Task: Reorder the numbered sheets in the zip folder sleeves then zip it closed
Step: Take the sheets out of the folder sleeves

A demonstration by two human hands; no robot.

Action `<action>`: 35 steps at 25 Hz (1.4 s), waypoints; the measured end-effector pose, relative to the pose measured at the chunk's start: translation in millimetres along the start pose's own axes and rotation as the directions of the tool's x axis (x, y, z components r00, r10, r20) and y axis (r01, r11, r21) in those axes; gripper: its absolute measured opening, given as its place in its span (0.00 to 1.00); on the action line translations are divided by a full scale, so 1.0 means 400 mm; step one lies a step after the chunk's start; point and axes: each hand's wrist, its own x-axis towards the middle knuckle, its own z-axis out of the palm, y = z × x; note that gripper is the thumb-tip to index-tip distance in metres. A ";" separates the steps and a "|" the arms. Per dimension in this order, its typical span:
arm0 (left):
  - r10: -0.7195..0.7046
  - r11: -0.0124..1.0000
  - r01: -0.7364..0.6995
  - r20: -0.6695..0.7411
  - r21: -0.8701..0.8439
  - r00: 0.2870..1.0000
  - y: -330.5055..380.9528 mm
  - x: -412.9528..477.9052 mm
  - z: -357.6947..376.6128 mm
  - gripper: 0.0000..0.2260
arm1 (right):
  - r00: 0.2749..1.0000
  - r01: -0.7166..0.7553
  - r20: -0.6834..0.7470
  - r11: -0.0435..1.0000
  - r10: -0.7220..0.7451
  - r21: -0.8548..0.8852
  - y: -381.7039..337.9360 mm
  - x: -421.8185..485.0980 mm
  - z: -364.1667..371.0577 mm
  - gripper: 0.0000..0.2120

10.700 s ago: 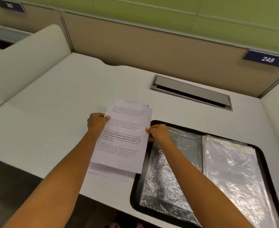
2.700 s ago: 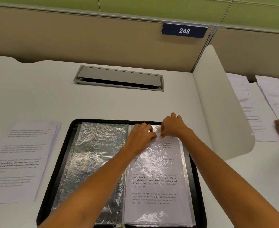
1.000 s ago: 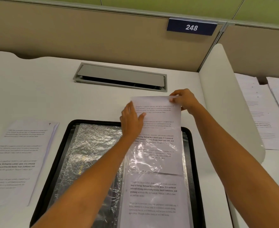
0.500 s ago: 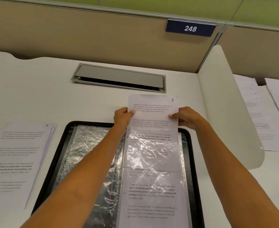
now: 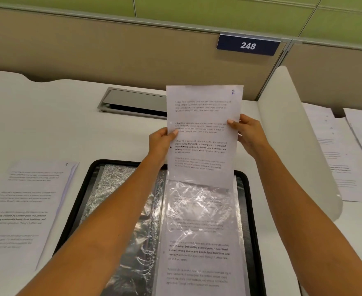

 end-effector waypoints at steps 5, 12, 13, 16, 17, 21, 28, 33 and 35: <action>0.129 0.988 -0.132 -0.038 -0.081 0.991 0.093 0.006 0.012 0.08 | 0.996 0.082 -0.025 0.997 -0.082 -0.002 -0.025 -0.017 0.025 0.12; 0.174 0.977 -0.179 -0.051 -0.112 0.983 0.150 -0.026 -0.026 0.07 | 0.980 0.151 -0.130 0.988 -0.149 0.012 -0.078 -0.061 0.065 0.05; 0.170 0.978 -0.175 -0.053 -0.111 0.984 0.150 -0.033 -0.039 0.08 | 0.981 0.151 -0.127 0.988 -0.147 0.021 -0.085 -0.072 0.077 0.05; 0.158 0.979 -0.165 -0.071 -0.115 0.985 0.140 -0.064 -0.090 0.08 | 0.985 0.135 -0.115 0.989 -0.128 0.057 -0.088 -0.114 0.127 0.06; 0.160 0.979 -0.169 -0.086 -0.111 0.983 0.137 -0.076 -0.114 0.06 | 0.987 0.118 -0.114 0.991 -0.110 0.066 -0.081 -0.130 0.151 0.06; 0.132 0.989 -0.142 -0.199 -0.037 0.971 0.111 -0.097 -0.258 0.02 | 0.996 -0.009 -0.090 0.998 0.015 0.066 -0.034 -0.191 0.276 0.09; 0.116 0.983 -0.045 -0.410 0.179 0.904 0.072 -0.152 -0.620 0.05 | 0.976 -0.212 0.044 0.976 0.214 -0.047 0.074 -0.293 0.571 0.06; 0.118 0.951 0.051 -0.509 0.305 0.853 0.052 -0.216 -0.845 0.10 | 0.949 -0.293 0.099 0.952 0.300 -0.085 0.160 -0.358 0.771 0.04; 0.120 0.922 0.106 -0.534 0.372 0.837 0.041 -0.240 -0.925 0.11 | 0.936 -0.323 0.109 0.941 0.334 -0.104 0.190 -0.383 0.841 0.02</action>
